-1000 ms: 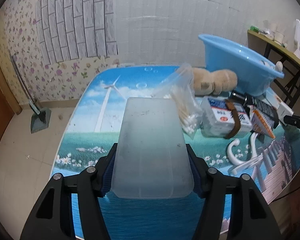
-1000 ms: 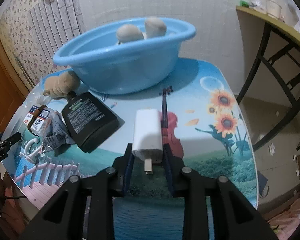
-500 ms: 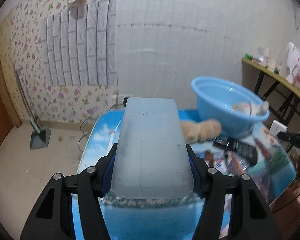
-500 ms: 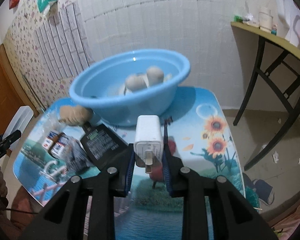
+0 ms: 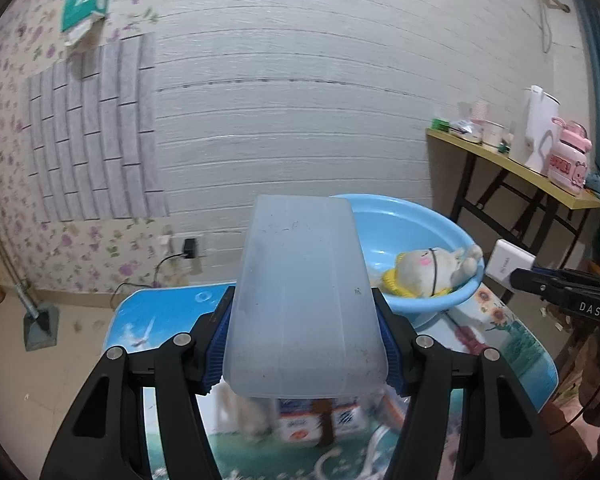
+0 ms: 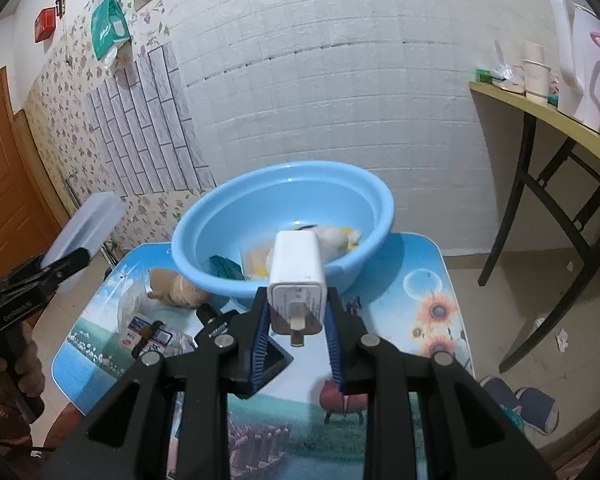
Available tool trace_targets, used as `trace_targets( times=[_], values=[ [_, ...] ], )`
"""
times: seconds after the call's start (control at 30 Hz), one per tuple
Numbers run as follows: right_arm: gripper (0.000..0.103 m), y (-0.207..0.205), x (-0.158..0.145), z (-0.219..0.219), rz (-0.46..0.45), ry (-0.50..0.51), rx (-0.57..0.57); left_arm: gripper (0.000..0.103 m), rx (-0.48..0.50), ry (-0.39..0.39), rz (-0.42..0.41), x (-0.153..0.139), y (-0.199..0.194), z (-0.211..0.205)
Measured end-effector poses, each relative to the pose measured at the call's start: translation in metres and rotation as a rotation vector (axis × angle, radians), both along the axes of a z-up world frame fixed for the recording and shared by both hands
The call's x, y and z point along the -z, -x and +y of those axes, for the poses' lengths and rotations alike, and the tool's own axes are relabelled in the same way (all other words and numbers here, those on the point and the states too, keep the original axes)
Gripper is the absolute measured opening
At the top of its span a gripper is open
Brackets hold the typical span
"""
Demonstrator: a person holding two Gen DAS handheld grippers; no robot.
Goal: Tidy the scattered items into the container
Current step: 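Carry both items over the blue basin and open both grippers to drop them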
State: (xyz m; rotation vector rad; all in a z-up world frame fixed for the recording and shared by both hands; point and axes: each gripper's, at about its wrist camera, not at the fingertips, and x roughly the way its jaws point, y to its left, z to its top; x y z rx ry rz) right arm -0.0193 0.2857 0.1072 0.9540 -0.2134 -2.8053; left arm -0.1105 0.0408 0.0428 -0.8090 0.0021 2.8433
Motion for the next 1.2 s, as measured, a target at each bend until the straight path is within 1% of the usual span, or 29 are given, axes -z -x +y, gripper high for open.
trace_targets(
  times=[0.27,0.47,0.6,0.7,0.8,1.0,1.1,1.2],
  values=[
    [0.026,0.022,0.001,0.000,0.004,0.018,-0.018,0.062,0.057,0.028,-0.040,0.010,0.028,0.029],
    [0.026,0.041,0.004,-0.005,0.003,0.005,-0.040,0.062,0.073,0.039,-0.044,0.011,0.049,0.046],
    [0.026,0.053,0.008,-0.005,-0.001,0.019,-0.051,0.062,0.089,0.039,-0.059,0.016,0.064,0.057],
    [0.026,0.061,0.011,-0.007,-0.006,0.007,-0.051,0.062,0.098,0.049,-0.065,0.020,0.073,0.065],
    [0.026,0.068,0.015,-0.007,-0.009,0.010,-0.056,0.062,0.105,0.060,-0.070,0.024,0.081,0.071],
    [0.026,0.079,0.022,-0.004,-0.018,0.019,-0.059,0.062,0.122,0.056,-0.105,0.033,0.096,0.077],
    [0.026,0.085,0.026,-0.005,-0.029,0.017,-0.063,0.062,0.128,0.056,-0.113,0.036,0.098,0.078],
    [0.026,0.088,0.031,-0.007,-0.053,0.021,-0.065,0.062,0.129,0.063,-0.105,0.036,0.096,0.078]
  ],
)
